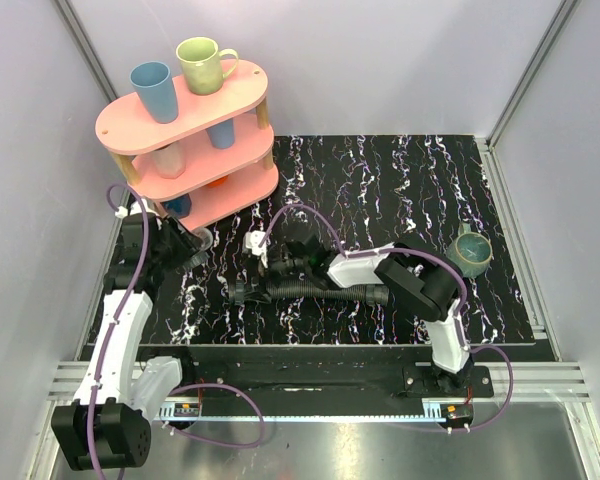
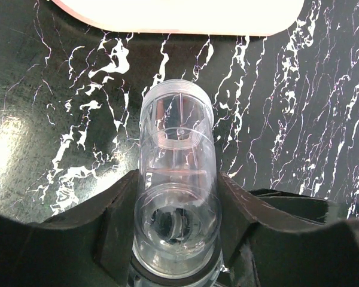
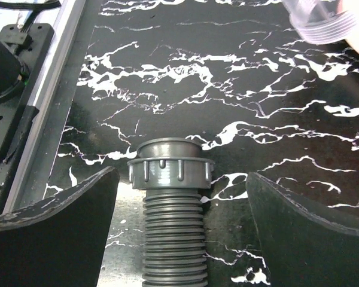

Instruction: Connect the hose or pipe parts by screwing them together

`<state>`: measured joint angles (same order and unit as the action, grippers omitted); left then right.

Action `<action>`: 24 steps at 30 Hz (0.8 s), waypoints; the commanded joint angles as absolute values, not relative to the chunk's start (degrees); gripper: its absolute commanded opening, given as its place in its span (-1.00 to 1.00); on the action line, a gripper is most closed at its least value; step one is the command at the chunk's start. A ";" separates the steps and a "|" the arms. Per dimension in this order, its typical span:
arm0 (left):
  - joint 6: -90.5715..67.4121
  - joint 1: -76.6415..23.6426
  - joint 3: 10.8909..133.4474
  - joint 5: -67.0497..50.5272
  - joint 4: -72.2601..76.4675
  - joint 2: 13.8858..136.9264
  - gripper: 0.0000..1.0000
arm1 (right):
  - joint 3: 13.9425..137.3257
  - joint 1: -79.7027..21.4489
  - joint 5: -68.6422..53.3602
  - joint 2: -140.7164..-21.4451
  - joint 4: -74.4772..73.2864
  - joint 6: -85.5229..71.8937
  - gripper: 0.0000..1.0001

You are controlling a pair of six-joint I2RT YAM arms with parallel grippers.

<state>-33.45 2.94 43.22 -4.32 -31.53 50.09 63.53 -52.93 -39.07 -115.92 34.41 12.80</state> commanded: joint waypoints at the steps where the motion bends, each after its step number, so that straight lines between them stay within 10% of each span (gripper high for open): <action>1: -32.26 3.25 43.07 -5.54 -27.86 49.92 -1.00 | 65.13 -54.14 -41.74 -118.47 38.85 14.68 0.95; 24: -31.64 3.25 43.33 -8.44 -27.33 52.82 -1.00 | 68.91 -55.99 -35.86 -125.33 37.62 18.46 0.94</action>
